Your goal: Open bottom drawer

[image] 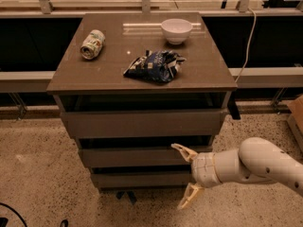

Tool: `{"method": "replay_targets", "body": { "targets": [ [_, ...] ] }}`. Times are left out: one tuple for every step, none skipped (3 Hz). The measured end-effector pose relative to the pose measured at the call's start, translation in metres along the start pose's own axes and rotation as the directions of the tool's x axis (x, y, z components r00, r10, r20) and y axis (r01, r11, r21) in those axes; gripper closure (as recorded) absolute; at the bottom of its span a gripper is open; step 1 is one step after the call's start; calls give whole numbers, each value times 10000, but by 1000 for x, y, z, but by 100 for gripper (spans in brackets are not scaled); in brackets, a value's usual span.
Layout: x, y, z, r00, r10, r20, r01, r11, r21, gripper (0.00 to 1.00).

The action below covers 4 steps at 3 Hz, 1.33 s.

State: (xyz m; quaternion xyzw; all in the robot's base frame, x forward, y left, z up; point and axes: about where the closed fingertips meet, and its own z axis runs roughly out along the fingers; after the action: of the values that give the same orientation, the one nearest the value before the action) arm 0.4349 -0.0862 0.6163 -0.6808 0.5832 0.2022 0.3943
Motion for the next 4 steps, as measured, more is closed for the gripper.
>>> {"method": "replay_targets", "body": {
  "targets": [
    [26,9,18,9964,566,-637,-583,9980,-254,0],
    [76,27,52,9873,688,-1435,-755,9963,-417,0],
    [133,39,83,9784,456,-2019,-481,9988,-75,0],
    [203,54,118,9756,395,-2161,-313,9987,412,0]
  ]
}}
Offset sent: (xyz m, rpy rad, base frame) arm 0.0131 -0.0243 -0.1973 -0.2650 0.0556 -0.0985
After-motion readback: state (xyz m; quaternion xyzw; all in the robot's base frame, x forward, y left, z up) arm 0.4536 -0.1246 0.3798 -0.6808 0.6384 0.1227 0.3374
